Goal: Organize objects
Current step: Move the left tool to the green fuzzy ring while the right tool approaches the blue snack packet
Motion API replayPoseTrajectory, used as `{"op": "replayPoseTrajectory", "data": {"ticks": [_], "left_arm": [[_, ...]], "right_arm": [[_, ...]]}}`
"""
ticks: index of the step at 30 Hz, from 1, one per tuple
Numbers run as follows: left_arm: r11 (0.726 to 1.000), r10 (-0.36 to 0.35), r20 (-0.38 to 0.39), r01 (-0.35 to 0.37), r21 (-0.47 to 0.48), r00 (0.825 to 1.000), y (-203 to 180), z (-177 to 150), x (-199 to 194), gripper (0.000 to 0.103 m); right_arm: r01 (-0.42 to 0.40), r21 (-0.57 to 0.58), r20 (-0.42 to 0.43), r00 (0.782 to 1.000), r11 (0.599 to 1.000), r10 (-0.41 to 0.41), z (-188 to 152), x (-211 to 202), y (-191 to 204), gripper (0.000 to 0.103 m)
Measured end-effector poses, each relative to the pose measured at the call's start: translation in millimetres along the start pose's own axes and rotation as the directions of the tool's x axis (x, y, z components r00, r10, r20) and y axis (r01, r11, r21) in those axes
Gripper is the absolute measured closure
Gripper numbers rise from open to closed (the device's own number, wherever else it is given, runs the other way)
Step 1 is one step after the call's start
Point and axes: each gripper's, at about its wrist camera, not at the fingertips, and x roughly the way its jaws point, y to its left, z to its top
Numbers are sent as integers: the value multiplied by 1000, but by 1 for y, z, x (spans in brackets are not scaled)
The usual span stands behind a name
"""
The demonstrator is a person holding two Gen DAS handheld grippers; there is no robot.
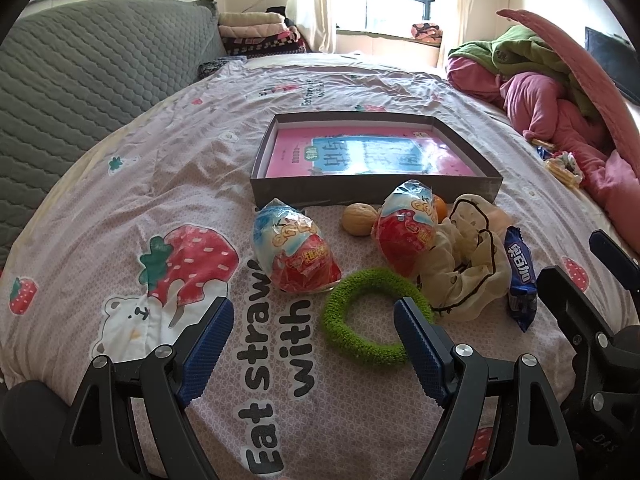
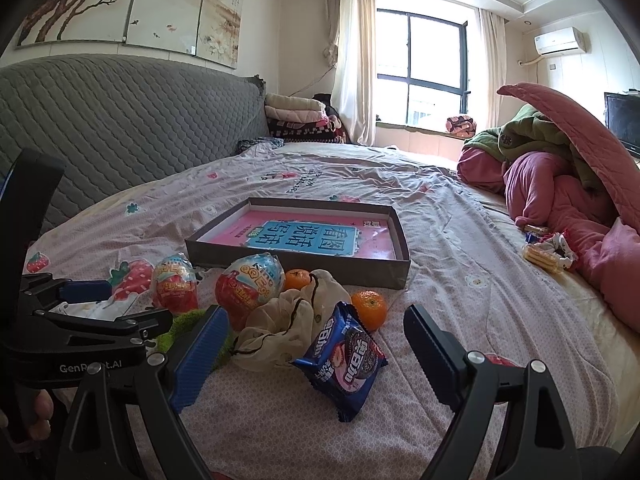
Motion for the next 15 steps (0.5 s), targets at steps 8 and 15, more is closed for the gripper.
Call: {"op": "replayPoseTrajectory", "data": {"ticks": [8, 15], "left_arm": [[1000, -14, -15, 14, -5, 1000, 3, -1, -1, 20], [999, -39, -35, 38, -8, 999, 6, -5, -3, 20]], "right_arm": [[2, -6, 7, 1000, 1000, -2, 2, -7, -1, 14], [2, 5, -4, 1000, 1000, -2, 2, -9, -5, 14]]}}
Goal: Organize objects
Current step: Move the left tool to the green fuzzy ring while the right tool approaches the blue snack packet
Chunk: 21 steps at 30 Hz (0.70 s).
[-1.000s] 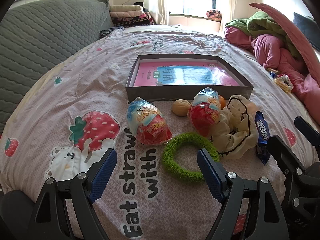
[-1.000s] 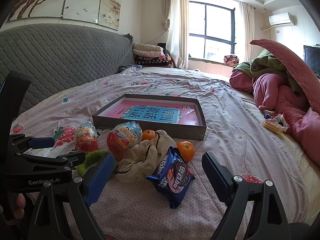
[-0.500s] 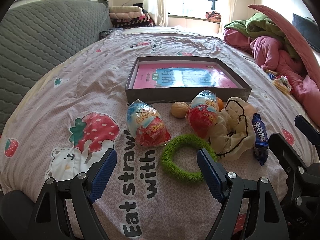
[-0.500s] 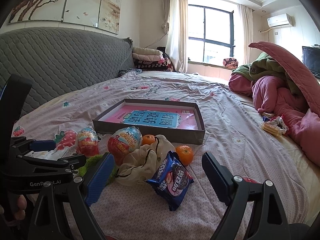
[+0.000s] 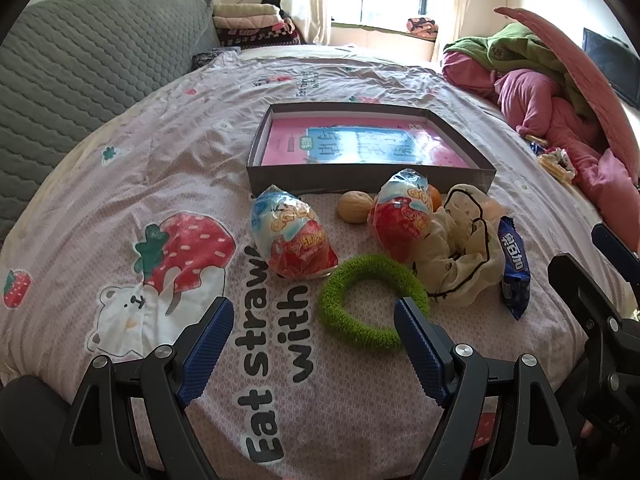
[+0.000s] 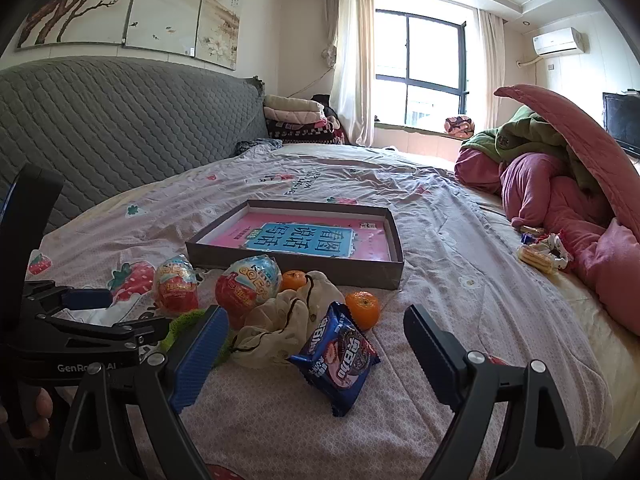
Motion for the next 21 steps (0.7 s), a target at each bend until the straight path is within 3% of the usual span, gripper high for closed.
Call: {"op": "replayPoseTrajectory", "data": {"ticks": [21], "left_arm": [[993, -116, -100, 113, -37, 988, 5, -14, 12, 20]], "right_arm": [[8, 43, -131, 991, 999, -2, -21, 10, -14, 14]]}}
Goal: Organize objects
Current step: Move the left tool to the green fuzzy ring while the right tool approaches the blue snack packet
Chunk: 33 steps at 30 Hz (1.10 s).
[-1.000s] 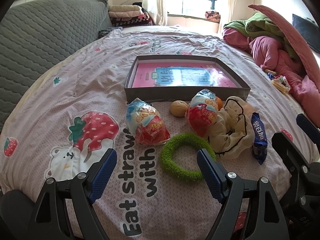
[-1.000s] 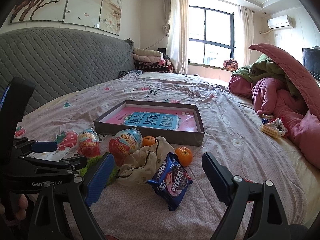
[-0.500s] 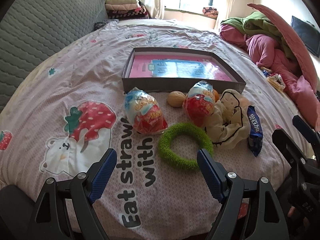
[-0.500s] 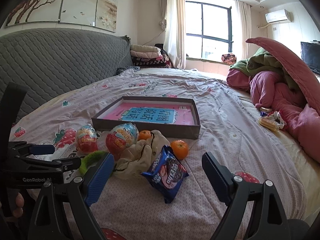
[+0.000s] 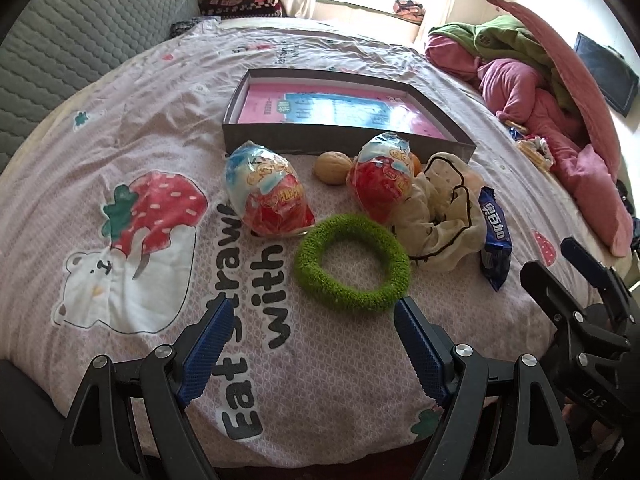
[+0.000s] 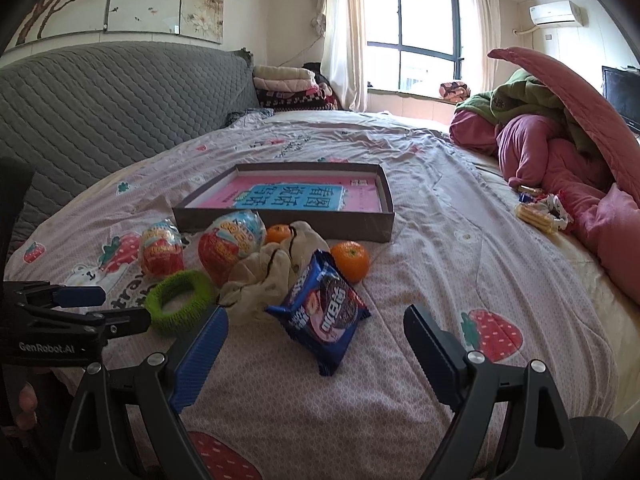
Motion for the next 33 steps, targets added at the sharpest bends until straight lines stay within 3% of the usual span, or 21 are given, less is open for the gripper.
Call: {"op": "replayPoseTrajectory", "data": {"ticks": [6, 20, 33], "left_arm": [[1000, -10, -33, 9, -26, 999, 5, -4, 6, 20], [999, -5, 0, 5, -41, 1000, -2, 10, 14, 20], [997, 23, -24, -25, -79, 999, 7, 13, 36, 20]], "right_arm": [[0, 17, -29, 1000, 1000, 1, -5, 2, -5, 14], [-2, 11, -52, 999, 1000, 2, -6, 14, -5, 14], [56, -28, -84, 995, 998, -58, -5, 39, -5, 14]]}}
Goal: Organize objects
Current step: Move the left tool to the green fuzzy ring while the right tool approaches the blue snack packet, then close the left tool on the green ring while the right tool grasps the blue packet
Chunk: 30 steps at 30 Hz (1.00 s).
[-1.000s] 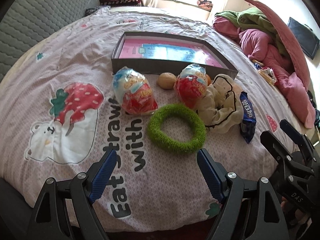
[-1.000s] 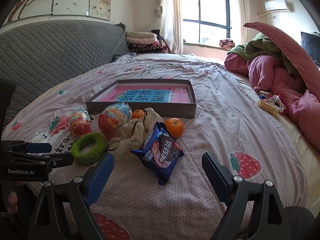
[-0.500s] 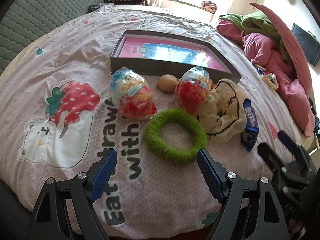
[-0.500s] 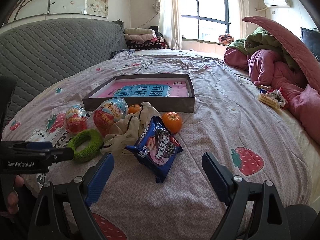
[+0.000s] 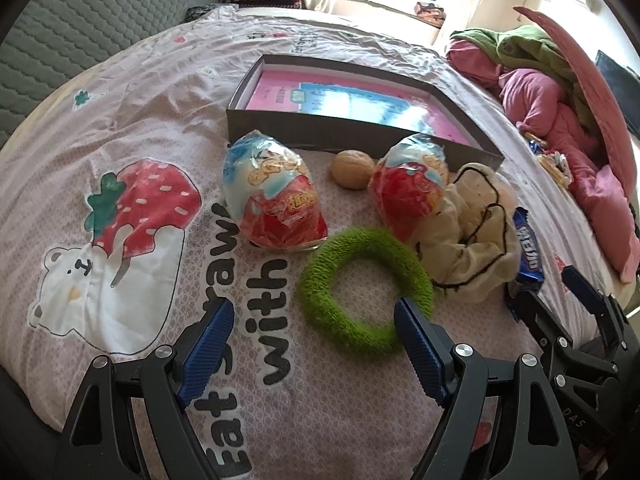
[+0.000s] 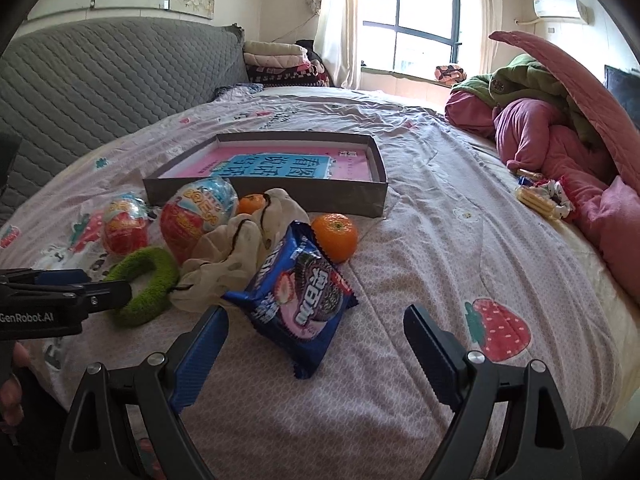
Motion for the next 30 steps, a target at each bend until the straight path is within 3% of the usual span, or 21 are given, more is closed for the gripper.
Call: {"op": "replayPoseTrajectory", "data": {"ticks": [5, 13, 18, 22, 30], "left_arm": [[999, -4, -25, 3, -43, 1000, 8, 2, 15, 20], [999, 46, 4, -46, -6, 999, -3, 6, 21, 21], [1000, 25, 11, -25, 5, 1000, -7, 7, 21, 32], [1000, -3, 10, 3, -3, 1000, -8, 8, 23, 39], [999, -55, 15, 55, 1, 998, -10, 5, 20, 68]], "right_arm": [[42, -43, -13, 999, 998, -42, 0, 10, 4, 15], [68, -58, -25, 997, 996, -69, 3, 21, 4, 19], [48, -34, -45, 998, 998, -49, 3, 28, -2, 19], [63, -50, -60, 996, 997, -66, 3, 32, 0, 35], [57, -93, -40, 997, 994, -61, 1, 30, 6, 61]]}}
